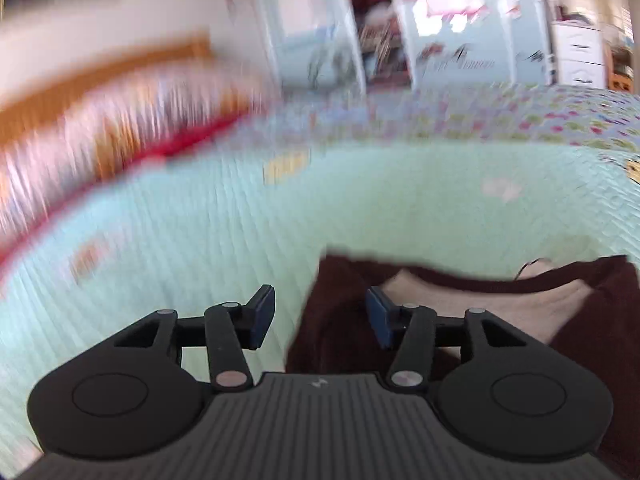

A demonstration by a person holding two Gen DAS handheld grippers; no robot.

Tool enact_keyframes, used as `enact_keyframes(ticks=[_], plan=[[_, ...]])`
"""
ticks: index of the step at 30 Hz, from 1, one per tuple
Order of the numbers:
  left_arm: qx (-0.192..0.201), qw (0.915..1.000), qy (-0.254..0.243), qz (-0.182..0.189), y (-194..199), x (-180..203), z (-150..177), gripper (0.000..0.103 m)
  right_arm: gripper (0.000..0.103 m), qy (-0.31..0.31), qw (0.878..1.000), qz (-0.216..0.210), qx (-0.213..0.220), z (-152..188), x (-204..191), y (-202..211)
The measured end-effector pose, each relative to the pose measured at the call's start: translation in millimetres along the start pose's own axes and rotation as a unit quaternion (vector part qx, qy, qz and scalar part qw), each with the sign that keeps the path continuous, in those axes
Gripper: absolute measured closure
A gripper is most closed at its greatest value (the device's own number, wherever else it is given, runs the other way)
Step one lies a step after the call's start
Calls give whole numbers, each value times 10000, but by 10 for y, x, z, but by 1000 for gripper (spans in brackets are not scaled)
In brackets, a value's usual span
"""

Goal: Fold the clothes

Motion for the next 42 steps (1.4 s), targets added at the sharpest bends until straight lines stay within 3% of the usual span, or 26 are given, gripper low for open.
enact_keyframes(ticks=[3,6,11,12,14,15,17,21,26,29,33,36,39,42], plan=[[20,9999,-89,-81,-6,19,20,10,49,-578,9982,-122,83,-25,201,234],[19,9998,-164,-128,-20,27,16,10,49,-105,9995,147,-251,-19,239,128],[-9,9999,31,104,3,-26,-19,10,51,935,9927,515,-554,-51,66,-225],[-14,9999,66,150,5,-35,-27,10,53,1008,9915,519,-642,-47,36,-302],[-25,9997,107,199,10,-48,-34,10,72,1103,9872,572,-995,35,12,-518],[-30,9997,119,216,15,-55,-33,10,72,1169,9832,721,-1201,120,32,-649],[-37,9997,127,223,18,-54,-35,10,72,1256,9809,867,-1207,158,27,-731],[-37,9997,114,196,8,-46,-30,10,71,1094,9835,750,-1227,111,45,-665],[-16,9999,114,120,-11,-32,-41,10,71,312,9981,378,-368,74,40,95],[14,9999,104,60,-12,-19,-43,10,63,-14,9999,11,-102,354,-4,804],[119,9997,227,-11,-7,-6,-41,9,50,-660,9972,-339,-83,1012,149,1781],[267,9987,360,-232,23,56,-68,13,44,-1813,9825,-420,72,1554,528,2423],[342,9973,568,-315,127,100,-86,17,44,-2875,9569,-292,297,2039,982,2925],[559,9967,451,-391,256,277,-149,17,44,-3616,9299,-3,675,2395,1452,3369]])
Point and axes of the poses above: each gripper's, at about its wrist camera, not at the fingertips, and y roughly against the way its jaws point, x to its right, z to its underside, the point moved 9 cm from there along -y, roughly the way its jaws point, and after that the axes turned 14 degrees about -x, right-handed, at the moved point
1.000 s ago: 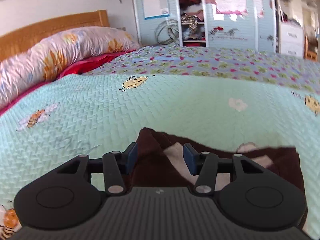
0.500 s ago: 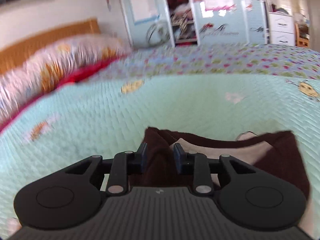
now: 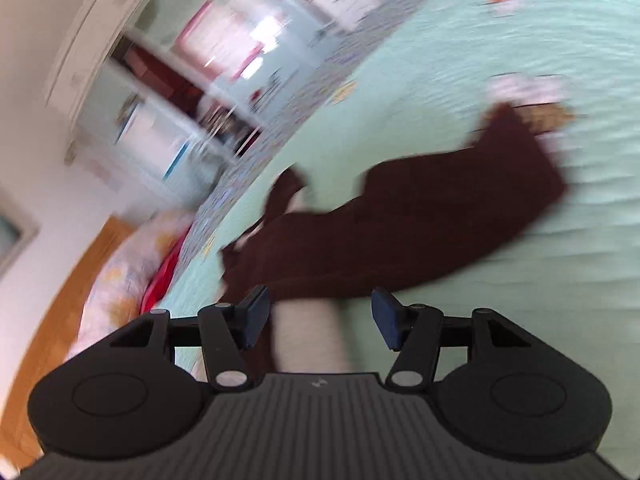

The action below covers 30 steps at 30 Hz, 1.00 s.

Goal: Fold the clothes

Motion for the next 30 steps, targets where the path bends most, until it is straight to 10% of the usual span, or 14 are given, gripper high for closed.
enact_keyframes(ticks=[9,21,26,30], plan=[[90,9981,505,-356,-226,-54,-183,18,39,-694,9962,30,526,-811,837,289],[-27,9954,738,-602,-326,-214,-114,21,33,-102,9976,-222,-647,-1190,933,-473],[-33,9952,600,-774,-398,-169,-113,21,91,-359,9950,-240,-899,-1183,1019,-568],[-2,9935,976,-591,-361,-196,-132,21,91,-490,9958,-429,-637,-1195,935,-437]])
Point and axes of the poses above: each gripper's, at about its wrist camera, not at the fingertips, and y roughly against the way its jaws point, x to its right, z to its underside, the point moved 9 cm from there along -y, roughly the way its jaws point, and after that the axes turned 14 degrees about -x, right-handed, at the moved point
